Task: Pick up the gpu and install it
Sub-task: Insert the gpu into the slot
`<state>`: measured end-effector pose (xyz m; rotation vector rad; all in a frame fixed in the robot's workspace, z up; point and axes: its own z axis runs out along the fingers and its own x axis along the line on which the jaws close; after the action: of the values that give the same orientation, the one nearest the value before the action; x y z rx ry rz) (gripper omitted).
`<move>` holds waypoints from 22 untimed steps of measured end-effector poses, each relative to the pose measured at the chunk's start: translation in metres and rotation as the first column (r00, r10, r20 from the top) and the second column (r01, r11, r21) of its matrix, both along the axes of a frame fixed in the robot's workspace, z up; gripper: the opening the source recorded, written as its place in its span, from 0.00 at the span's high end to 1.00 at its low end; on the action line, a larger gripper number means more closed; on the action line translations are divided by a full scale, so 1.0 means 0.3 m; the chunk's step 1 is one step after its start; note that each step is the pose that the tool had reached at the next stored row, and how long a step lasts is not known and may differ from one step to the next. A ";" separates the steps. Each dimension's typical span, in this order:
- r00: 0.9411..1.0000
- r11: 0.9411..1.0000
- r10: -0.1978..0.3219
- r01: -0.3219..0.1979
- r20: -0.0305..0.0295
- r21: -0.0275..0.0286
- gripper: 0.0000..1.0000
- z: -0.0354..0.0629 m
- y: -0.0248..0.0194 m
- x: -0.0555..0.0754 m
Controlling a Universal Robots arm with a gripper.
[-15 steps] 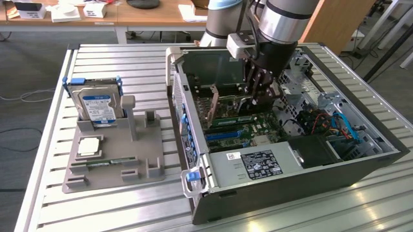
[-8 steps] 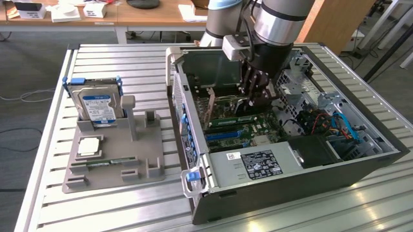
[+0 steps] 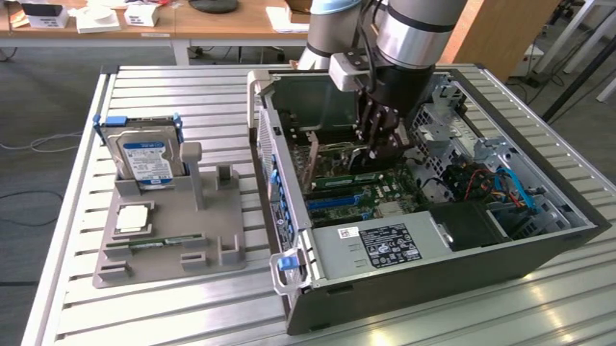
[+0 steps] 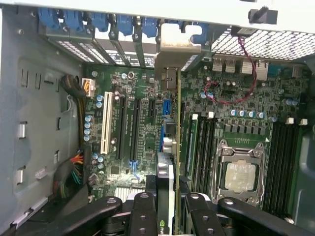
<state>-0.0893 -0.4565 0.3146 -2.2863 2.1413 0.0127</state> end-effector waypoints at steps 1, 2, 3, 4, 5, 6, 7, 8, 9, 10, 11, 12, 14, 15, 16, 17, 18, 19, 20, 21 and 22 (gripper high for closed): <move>1.000 1.000 0.000 0.000 0.000 0.000 0.73 -0.001 0.000 -0.006; 1.000 1.000 0.000 0.000 0.001 0.000 0.73 -0.002 0.000 -0.009; 1.000 1.000 0.000 0.000 0.001 0.000 0.73 -0.002 0.000 -0.010; 1.000 1.000 0.000 0.000 0.001 0.000 0.73 -0.002 0.000 -0.010; 1.000 1.000 0.000 0.000 0.001 0.000 0.73 -0.003 0.000 -0.010; 1.000 1.000 0.000 0.000 0.001 0.000 0.73 -0.006 0.000 -0.010; 1.000 1.000 0.000 0.000 0.001 0.000 0.73 -0.009 0.000 -0.011; 1.000 1.000 0.000 0.000 0.001 0.000 0.73 -0.012 0.000 -0.011; 1.000 1.000 0.000 0.000 0.001 0.000 0.73 -0.013 0.000 -0.011; 1.000 1.000 0.000 0.000 0.001 0.000 0.73 -0.013 0.000 -0.011; 1.000 1.000 0.000 0.000 0.001 0.000 0.73 -0.013 0.000 -0.011; 1.000 1.000 0.000 0.000 0.001 0.000 0.73 -0.016 0.000 -0.011; 1.000 1.000 0.000 0.000 0.001 0.000 0.73 -0.021 0.000 -0.012; 1.000 1.000 0.000 0.000 0.001 0.000 0.73 -0.021 0.000 -0.012; 1.000 1.000 0.000 0.000 0.001 0.000 0.73 -0.021 0.000 -0.012; 1.000 1.000 0.000 0.000 0.001 0.000 0.73 -0.021 0.000 -0.012; 1.000 1.000 0.000 0.000 0.001 0.000 0.73 -0.022 0.000 -0.012; 1.000 1.000 0.000 0.000 0.001 0.000 0.73 -0.023 0.000 -0.012; 1.000 1.000 0.000 0.000 0.001 0.000 0.73 -0.026 0.000 -0.012; 1.000 1.000 0.000 0.000 0.001 0.000 0.73 -0.029 0.000 -0.012; 1.000 1.000 0.000 0.000 0.001 0.000 0.73 -0.032 0.000 -0.012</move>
<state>-0.0930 -0.4565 0.3049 -2.2859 2.1409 0.0114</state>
